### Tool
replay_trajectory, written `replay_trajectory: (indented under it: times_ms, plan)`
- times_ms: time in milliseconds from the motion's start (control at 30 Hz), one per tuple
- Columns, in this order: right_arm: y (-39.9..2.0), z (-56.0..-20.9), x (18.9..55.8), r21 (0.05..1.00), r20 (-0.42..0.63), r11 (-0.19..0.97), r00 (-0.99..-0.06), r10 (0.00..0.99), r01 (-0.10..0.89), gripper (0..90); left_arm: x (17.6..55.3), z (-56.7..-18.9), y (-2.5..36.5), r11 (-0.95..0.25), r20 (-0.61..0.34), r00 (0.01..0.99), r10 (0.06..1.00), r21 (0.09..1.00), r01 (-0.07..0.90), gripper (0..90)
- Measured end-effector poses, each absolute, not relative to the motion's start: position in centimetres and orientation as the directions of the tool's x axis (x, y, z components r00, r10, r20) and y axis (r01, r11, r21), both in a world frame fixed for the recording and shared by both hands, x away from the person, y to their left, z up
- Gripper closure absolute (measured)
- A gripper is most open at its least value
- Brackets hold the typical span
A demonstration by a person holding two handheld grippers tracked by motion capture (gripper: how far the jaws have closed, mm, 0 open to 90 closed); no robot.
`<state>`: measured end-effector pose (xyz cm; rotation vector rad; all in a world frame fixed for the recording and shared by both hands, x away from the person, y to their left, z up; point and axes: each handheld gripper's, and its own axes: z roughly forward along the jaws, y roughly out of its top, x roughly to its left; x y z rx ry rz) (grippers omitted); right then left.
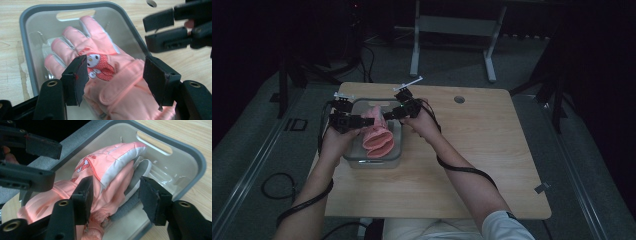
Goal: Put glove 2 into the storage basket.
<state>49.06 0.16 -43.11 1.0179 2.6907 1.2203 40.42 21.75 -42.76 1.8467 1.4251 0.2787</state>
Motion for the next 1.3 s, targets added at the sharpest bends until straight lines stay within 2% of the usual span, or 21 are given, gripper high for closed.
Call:
replay_trajectory:
  times_ms: [200,267,400,500,633,833,1300]
  plan:
    - [-1.0,-42.7,48.6,0.690,0.238,0.492,-0.809,0.538,0.530,30.9,38.9,-42.0,20.7,-0.108,-0.233,0.383,0.894,0.717,0.689,30.8]
    - [-1.4,-42.6,48.5,0.689,0.241,0.503,-0.819,0.520,0.522,26.8,38.6,-41.8,20.5,-0.099,-0.256,0.410,0.876,0.735,0.671,24.6]
    - [-2.3,-42.3,48.3,0.700,0.239,0.500,-0.827,0.509,0.510,24.1,38.3,-41.6,19.8,-0.130,-0.215,0.417,0.883,0.742,0.658,20.8]
    - [-3.1,-42.2,48.1,0.710,0.238,0.491,-0.829,0.506,0.504,23.9,37.9,-41.4,19.2,-0.151,-0.201,0.445,0.872,0.756,0.637,15.3]
    - [-4.2,-42.4,47.8,0.714,0.217,0.504,-0.838,0.501,0.486,20.6,37.4,-41.0,18.0,-0.165,-0.203,0.480,0.853,0.768,0.619,13.0]
    - [-5.5,-42.7,47.3,0.715,0.192,0.519,-0.846,0.498,0.467,17.9,36.7,-40.8,15.7,-0.232,-0.153,0.524,0.838,0.769,0.596,1.5]
    - [-9.4,-43.7,46.7,0.723,0.165,0.508,-0.831,0.531,0.468,16.3,35.1,-40.8,10.9,-0.300,-0.140,0.638,0.757,0.793,0.530,1.5]
